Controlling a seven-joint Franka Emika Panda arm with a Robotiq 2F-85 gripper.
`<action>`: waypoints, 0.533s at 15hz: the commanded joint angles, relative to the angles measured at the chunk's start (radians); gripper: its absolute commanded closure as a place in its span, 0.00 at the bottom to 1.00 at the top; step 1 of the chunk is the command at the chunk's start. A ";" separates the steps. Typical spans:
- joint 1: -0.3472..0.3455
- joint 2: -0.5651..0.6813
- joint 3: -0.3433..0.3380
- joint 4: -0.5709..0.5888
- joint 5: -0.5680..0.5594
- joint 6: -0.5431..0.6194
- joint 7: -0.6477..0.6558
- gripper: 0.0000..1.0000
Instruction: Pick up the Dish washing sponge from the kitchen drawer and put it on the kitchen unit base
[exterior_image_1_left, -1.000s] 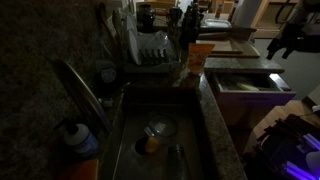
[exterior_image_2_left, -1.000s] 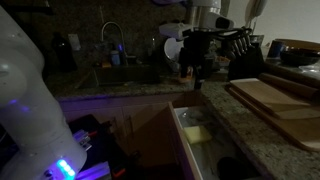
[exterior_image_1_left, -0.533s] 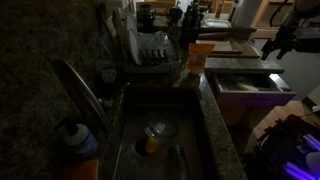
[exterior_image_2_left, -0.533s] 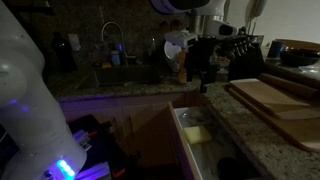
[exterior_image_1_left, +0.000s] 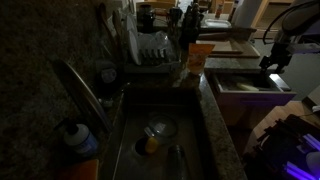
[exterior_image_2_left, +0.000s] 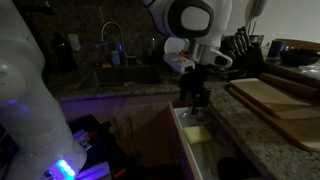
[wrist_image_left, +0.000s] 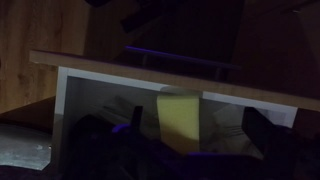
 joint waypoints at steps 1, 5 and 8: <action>-0.043 0.071 -0.019 0.000 -0.059 0.105 0.014 0.00; -0.076 0.191 -0.048 0.040 -0.055 0.220 0.064 0.00; -0.075 0.175 -0.049 0.023 -0.050 0.205 0.074 0.00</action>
